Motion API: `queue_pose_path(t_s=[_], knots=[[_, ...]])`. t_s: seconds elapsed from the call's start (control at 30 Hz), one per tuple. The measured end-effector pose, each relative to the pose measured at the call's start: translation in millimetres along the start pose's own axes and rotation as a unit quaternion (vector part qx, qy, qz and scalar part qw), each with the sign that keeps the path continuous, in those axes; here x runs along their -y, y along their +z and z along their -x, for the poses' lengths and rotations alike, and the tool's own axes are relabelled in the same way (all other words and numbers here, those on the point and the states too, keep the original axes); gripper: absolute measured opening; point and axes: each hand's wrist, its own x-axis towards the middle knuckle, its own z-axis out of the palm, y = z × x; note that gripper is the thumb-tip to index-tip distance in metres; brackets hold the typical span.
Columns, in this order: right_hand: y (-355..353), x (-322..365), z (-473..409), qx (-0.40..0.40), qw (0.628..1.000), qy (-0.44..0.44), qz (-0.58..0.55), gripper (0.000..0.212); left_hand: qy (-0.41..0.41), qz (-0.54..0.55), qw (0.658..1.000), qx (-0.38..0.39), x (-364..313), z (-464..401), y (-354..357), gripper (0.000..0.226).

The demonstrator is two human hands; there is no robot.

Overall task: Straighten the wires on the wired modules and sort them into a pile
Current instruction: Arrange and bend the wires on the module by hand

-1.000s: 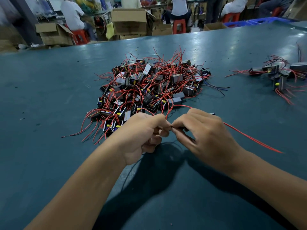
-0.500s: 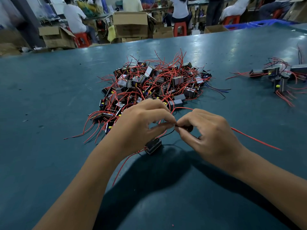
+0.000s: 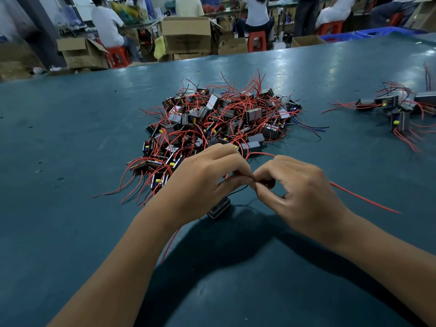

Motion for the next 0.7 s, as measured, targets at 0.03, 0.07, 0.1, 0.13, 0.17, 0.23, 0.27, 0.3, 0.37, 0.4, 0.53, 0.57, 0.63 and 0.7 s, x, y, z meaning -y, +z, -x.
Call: queue_pose_path(t_s=[0.03, 0.07, 0.1, 0.13, 0.17, 0.23, 0.27, 0.3, 0.37, 0.4, 0.53, 0.57, 0.63, 0.7], knots=[[0.2, -0.5, 0.0, 0.000, 1.000, -0.003, 0.007, 0.005, -0.008, 0.012, 1.000, 0.009, 0.2, 0.0, 0.2, 0.012], [0.3, -1.0, -0.1, 0.001, 1.000, -0.005, 0.010, 0.006, -0.014, 0.023, 1.000, 0.015, 0.6, 0.0, 0.0, 0.011], [0.3, -1.2, -0.1, 0.002, 1.000, -0.004, 0.009, 0.006, -0.022, 0.036, 0.999, 0.020, 0.7, 0.0, -0.4, 0.009], [0.1, -1.0, -0.3, 0.003, 1.000, -0.003, 0.007, 0.006, -0.032, 0.048, 0.998, 0.023, 0.3, -0.1, -1.3, 0.007], [-0.1, -0.5, -0.3, 0.004, 1.000, -0.002, 0.003, 0.005, -0.043, 0.060, 0.997, 0.026, -0.5, -0.3, -2.0, 0.006], [0.2, 0.6, -0.2, 0.006, 1.000, 0.002, -0.007, 0.003, -0.065, 0.084, 0.994, 0.029, -2.2, 0.3, -2.8, 0.007], [0.6, 0.6, -0.3, 0.005, 1.000, 0.005, -0.013, 0.002, -0.074, 0.095, 0.992, 0.032, -2.6, 0.9, -2.8, 0.007], [1.0, 0.2, -0.4, 0.003, 1.000, 0.008, -0.018, 0.002, -0.082, 0.104, 0.991, 0.036, -2.6, 1.3, -2.9, 0.008], [1.2, -0.5, 0.0, 0.002, 1.000, 0.014, -0.024, 0.002, -0.089, 0.113, 0.988, 0.046, -2.0, 1.9, -3.2, 0.012], [1.3, -0.6, 0.0, 0.004, 0.999, 0.017, -0.027, 0.003, -0.090, 0.113, 0.988, 0.049, -1.6, 1.8, -3.8, 0.013], [1.6, 1.3, -0.2, 0.011, 0.999, 0.024, -0.032, 0.005, -0.090, 0.100, 0.990, 0.050, -1.6, 2.0, -5.2, 0.005], [2.0, 1.3, -0.1, 0.010, 0.999, 0.024, -0.033, 0.004, -0.086, 0.093, 0.991, 0.048, -1.7, 2.1, -4.9, 0.005], [1.8, 0.8, -0.1, 0.006, 0.999, 0.025, -0.032, 0.003, -0.074, 0.077, 0.993, 0.044, -2.4, 1.3, -4.2, 0.009], [0.8, 1.0, -0.1, 0.007, 0.999, 0.030, -0.035, 0.004, -0.060, 0.058, 0.996, 0.041, -3.9, 0.7, -4.3, 0.008]])
